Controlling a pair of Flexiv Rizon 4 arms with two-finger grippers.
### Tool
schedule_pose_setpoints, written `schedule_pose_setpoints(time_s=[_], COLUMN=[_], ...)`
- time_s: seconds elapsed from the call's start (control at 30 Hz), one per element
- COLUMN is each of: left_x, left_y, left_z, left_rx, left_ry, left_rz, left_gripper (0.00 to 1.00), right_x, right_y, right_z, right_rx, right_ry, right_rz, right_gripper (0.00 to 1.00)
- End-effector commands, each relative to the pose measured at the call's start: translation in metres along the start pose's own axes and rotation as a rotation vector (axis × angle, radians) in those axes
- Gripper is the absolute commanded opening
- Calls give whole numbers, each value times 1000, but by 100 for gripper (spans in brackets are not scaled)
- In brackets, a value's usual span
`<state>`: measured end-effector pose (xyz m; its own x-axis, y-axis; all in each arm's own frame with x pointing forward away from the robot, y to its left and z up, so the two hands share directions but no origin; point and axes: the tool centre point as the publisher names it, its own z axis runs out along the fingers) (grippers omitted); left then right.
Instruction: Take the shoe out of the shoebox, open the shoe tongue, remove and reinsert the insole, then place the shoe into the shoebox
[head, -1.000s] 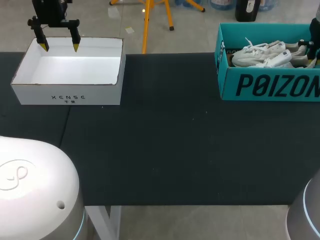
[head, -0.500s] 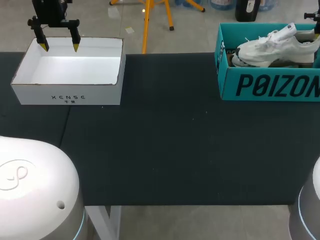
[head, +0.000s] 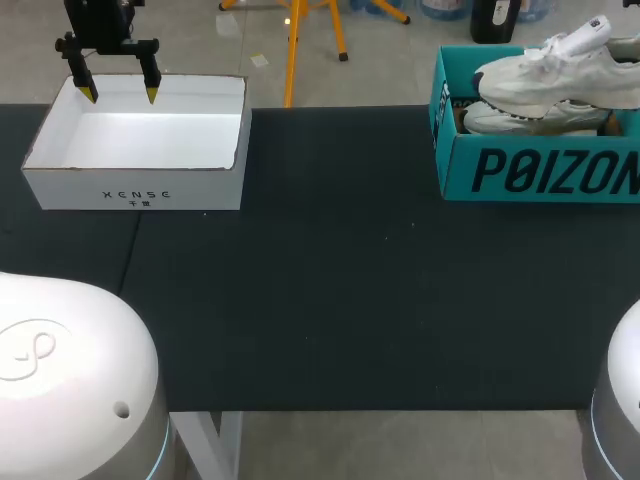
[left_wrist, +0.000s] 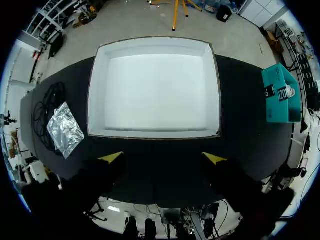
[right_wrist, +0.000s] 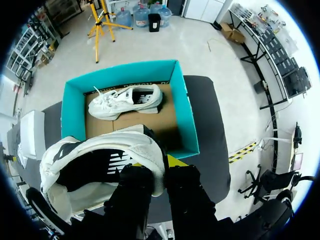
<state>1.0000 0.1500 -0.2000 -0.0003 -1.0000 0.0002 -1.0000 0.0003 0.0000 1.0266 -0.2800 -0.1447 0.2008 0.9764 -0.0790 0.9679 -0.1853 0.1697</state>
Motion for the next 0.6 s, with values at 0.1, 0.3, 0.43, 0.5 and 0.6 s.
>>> schedule_pose_setpoints(time_s=[0.1, 0.3, 0.43, 0.5, 0.6], left_x=[0, 0, 0, 0, 0], left_y=[0, 0, 0, 0, 0], left_z=[0, 0, 0, 0, 0], left_rx=[0, 0, 0, 0, 0], left_ry=[0, 0, 0, 0, 0], left_rz=[0, 0, 0, 0, 0], left_gripper=[100, 100, 100, 100, 100], right_x=[41, 88, 118, 133, 156], right_y=[-100, -165, -198, -211, -231], right_z=[-19, -12, -3, 3, 9], right_rx=[-109, -90, -97, -101, -121], right_ry=[-16, -12, -16, -6, -7], right_rz=[34, 100, 105, 108, 96], right_gripper=[0, 0, 0, 0, 0])
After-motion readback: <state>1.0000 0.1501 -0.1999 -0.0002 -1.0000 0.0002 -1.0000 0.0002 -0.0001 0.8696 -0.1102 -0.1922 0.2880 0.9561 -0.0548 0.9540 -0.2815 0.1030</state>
